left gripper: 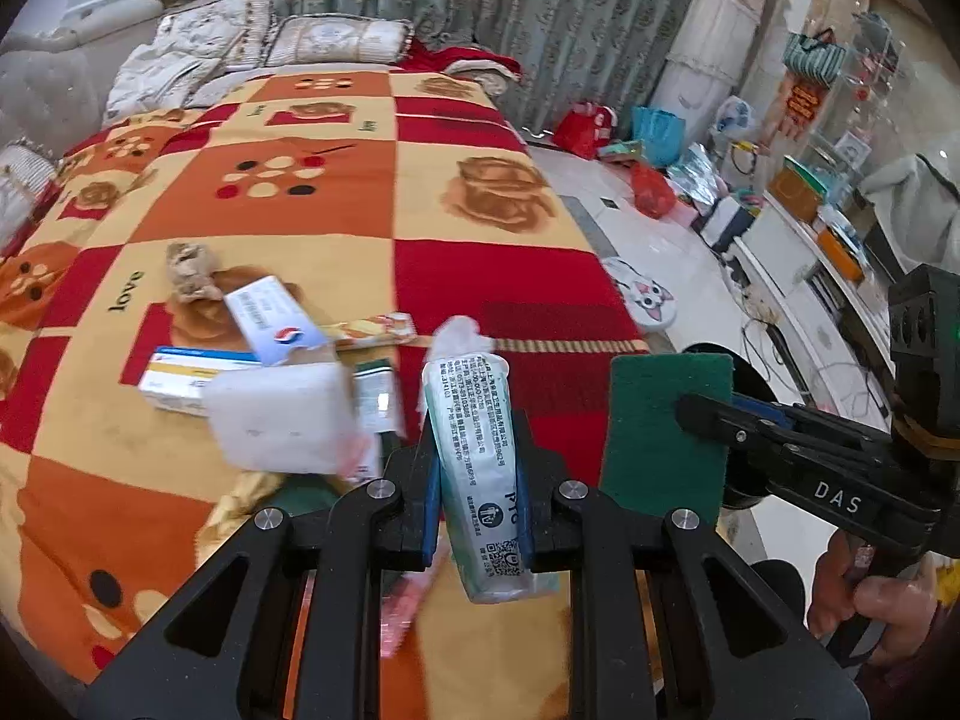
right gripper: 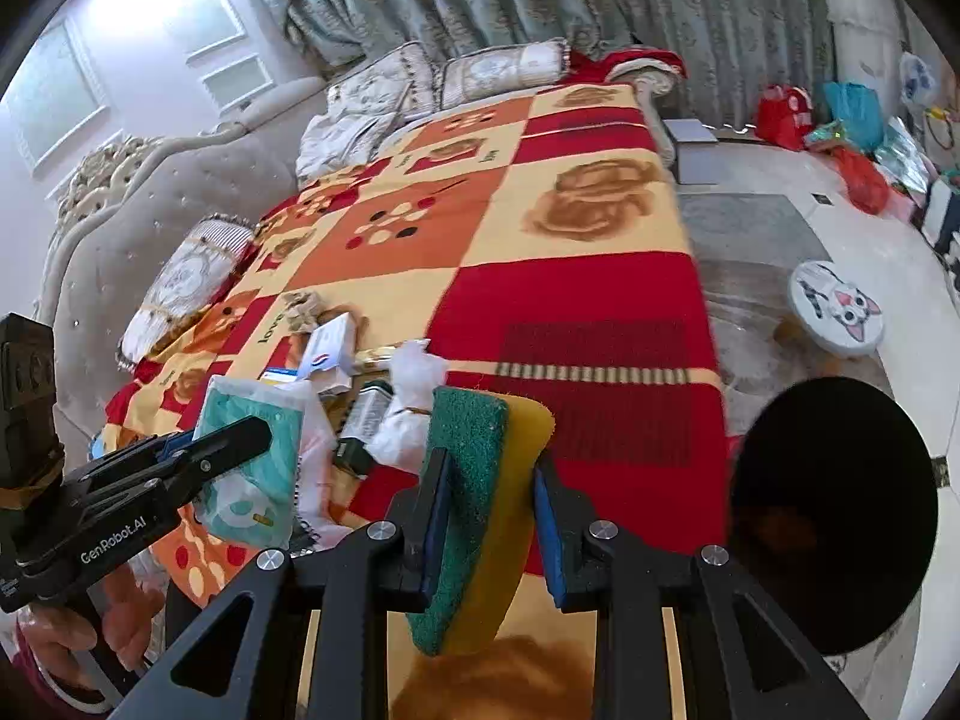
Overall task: Collect trash
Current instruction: 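Carry the tube box and sponge with both tools over the black bin, then open both tools to drop the tube box and sponge into the bin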
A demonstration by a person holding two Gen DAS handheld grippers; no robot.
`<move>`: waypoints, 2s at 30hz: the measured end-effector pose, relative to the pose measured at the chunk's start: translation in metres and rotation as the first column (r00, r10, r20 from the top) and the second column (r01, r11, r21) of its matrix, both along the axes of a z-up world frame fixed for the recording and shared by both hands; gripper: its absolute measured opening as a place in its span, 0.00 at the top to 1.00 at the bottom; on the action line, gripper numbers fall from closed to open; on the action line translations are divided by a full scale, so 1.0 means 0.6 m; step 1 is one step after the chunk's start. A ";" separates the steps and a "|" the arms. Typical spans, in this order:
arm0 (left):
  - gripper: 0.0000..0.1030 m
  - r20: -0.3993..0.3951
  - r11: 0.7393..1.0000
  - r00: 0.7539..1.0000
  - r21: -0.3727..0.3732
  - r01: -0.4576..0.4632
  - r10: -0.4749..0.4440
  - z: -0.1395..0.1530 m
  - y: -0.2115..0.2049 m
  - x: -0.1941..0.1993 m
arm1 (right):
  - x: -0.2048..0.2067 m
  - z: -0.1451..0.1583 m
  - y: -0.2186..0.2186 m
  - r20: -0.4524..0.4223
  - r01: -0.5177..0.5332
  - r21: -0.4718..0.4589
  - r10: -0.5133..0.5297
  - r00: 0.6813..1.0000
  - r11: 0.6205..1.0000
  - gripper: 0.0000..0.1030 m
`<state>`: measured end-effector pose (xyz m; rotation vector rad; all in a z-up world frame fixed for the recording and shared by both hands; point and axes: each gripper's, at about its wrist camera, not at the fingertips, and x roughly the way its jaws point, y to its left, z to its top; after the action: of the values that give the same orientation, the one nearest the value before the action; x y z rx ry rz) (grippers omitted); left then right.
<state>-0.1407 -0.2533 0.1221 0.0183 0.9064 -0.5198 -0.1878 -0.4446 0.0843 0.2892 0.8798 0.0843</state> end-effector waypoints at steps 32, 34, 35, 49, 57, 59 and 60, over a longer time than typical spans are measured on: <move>0.83 -0.027 0.978 0.978 -0.028 0.208 -0.209 -0.001 -0.241 -0.043 | -0.116 0.016 -0.218 0.004 0.275 -0.106 -0.277 0.961 0.955 0.76; 0.83 -0.031 0.976 0.975 -0.031 0.218 -0.218 -0.003 -0.254 -0.045 | -0.120 0.015 -0.229 0.001 0.287 -0.109 -0.289 0.957 0.952 0.76; 0.83 -0.035 0.974 0.974 -0.031 0.222 -0.223 -0.005 -0.261 -0.045 | -0.122 0.014 -0.233 0.000 0.292 -0.109 -0.293 0.956 0.950 0.76; 0.83 -0.056 0.964 0.963 -0.042 0.263 -0.265 -0.028 -0.333 -0.038 | -0.135 -0.011 -0.299 -0.032 0.370 -0.110 -0.375 0.926 0.923 0.76; 0.82 -0.065 0.960 0.959 -0.062 0.274 -0.277 -0.044 -0.355 -0.033 | -0.135 -0.024 -0.322 -0.033 0.409 -0.105 -0.415 0.909 0.906 0.76; 0.79 -0.069 0.958 0.957 -0.075 0.276 -0.282 -0.044 -0.357 -0.033 | -0.132 -0.026 -0.326 -0.034 0.414 -0.090 -0.418 0.908 0.906 0.76; 0.75 -0.069 0.958 0.957 -0.079 0.277 -0.282 -0.045 -0.356 -0.033 | -0.131 -0.027 -0.329 -0.036 0.416 -0.082 -0.420 0.907 0.905 0.75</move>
<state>-0.1602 -0.4669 0.0954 0.0651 0.9694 -0.8203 -0.2662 -0.6418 0.0683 0.4084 0.8539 -0.3572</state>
